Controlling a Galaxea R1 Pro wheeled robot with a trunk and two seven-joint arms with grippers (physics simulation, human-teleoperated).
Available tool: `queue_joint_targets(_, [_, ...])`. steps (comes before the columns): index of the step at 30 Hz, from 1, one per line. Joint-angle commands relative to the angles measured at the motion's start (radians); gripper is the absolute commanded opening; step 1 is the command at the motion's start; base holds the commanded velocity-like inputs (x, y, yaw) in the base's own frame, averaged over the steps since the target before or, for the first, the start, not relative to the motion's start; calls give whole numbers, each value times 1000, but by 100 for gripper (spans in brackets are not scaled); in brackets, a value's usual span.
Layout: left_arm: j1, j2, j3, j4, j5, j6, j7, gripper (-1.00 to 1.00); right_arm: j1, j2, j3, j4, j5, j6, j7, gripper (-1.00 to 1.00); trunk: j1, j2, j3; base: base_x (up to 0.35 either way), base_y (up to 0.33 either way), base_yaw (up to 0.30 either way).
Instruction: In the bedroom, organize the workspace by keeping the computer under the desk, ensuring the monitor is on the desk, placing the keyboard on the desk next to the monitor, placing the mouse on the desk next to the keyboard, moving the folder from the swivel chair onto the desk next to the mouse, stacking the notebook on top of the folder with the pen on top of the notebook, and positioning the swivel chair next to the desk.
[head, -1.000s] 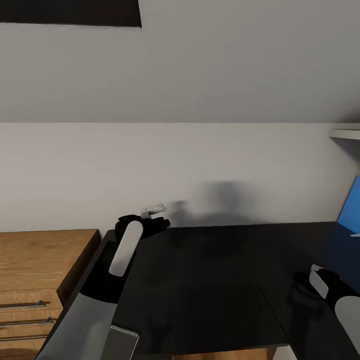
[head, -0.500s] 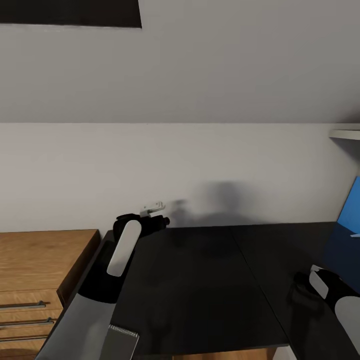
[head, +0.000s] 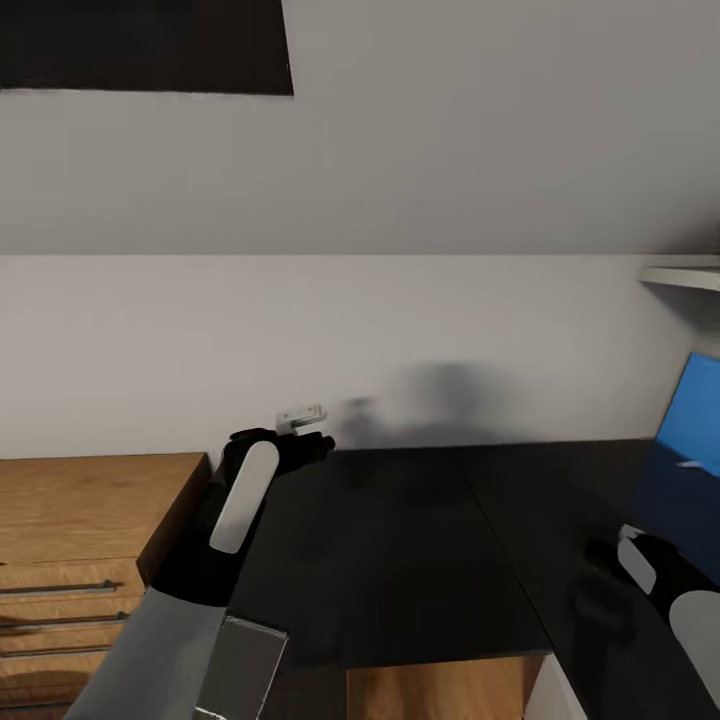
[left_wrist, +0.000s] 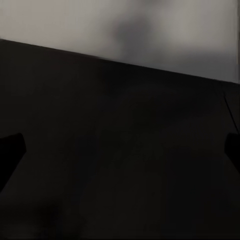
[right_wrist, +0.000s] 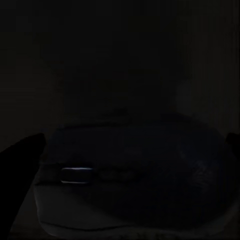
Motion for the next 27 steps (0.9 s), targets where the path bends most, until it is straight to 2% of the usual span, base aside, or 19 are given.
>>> queue_joint_targets(1, [-1, 1, -1, -1, 10, 2, 10, 100, 0, 0, 2, -4, -11, 5, -6, -100, -5, 7, 2, -327, 0, 0])
queue_joint_targets(8, [-1, 4, -1, -5, 8, 0, 12, 100, 0, 4, 13, -16, -16, 9, -10, -100, -8, 14, 5, -91, 0, 0])
queue_joint_targets(10, [-1, 8, -1, -5, 8, 0, 10, 100, 0, 6, 21, -16, -13, 30, -8, -100, -8, 14, 5, -281, 9, 0])
queue_joint_targets(17, [-1, 10, -1, -11, 10, 0, 10, 100, 0, 6, 36, -16, -10, 33, -8, -100, -8, 14, 5, -334, 106, 0])
queue_joint_targets(18, [-1, 10, -1, -28, 10, 0, 10, 100, 0, 5, 119, -16, 32, 32, 3, -100, -8, 14, 5, -336, 32, 0])
queue_joint_targets(19, [-1, 10, -1, -29, 10, 1, 10, 100, 0, 4, 135, -15, 37, 32, 12, -100, -8, 14, 5, -336, 21, 0])
queue_joint_targets(20, [-1, 10, -1, -30, 10, 1, 10, 100, 0, 2, 167, -15, 45, 31, 47, -100, -8, 14, 5, -336, 7, 0])
queue_joint_targets(23, [-1, 11, -1, -31, 10, 1, 9, 100, 0, -2, 181, -14, 60, 31, 91, -100, -8, 14, 5, -328, 3, 0])
queue_joint_targets(27, [-1, 13, -1, -31, 10, 1, 8, 100, 0, -4, 186, -13, 103, 31, 125, -100, -8, 14, 5, -307, 1, 0])
